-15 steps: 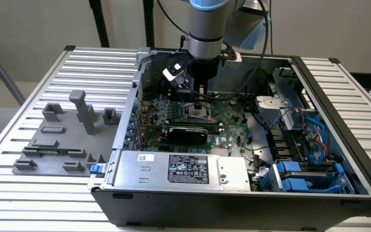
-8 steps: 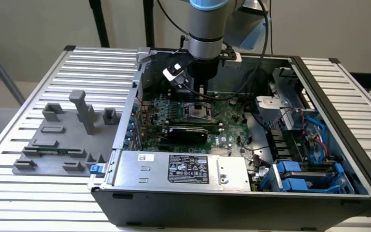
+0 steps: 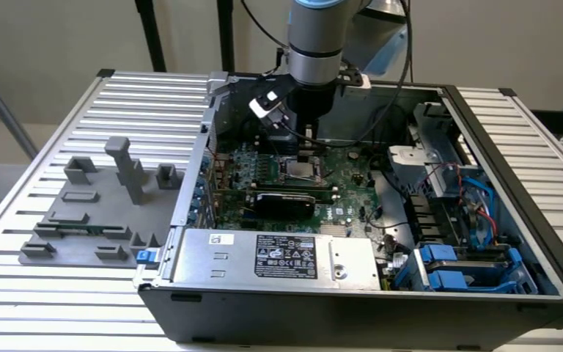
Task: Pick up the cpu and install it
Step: 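Close the cpu cover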
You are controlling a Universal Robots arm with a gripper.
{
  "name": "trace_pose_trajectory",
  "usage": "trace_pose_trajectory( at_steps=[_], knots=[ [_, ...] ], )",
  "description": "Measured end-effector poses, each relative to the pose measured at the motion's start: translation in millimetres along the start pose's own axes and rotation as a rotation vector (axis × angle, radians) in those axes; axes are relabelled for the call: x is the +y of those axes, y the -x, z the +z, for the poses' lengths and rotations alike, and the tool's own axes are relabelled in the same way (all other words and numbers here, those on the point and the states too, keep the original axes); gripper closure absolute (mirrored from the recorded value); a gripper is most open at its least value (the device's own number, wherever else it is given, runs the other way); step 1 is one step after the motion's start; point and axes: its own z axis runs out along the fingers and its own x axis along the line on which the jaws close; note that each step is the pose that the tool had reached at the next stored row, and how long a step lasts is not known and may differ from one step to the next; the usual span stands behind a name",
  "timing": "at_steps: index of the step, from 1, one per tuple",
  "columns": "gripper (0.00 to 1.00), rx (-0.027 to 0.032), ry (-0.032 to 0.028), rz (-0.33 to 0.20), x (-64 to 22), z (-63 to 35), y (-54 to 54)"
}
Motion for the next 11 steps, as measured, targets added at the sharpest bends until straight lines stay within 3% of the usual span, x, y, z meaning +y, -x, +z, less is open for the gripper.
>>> trace_pose_trajectory(
  at_steps=[5, 11],
  knots=[
    [0.89, 0.0048, -0.0054, 0.0, 13.0, -20.4, 3.8],
    [0.89, 0.0056, -0.016, 0.0, 37.0, -38.3, 7.5]
  ],
)
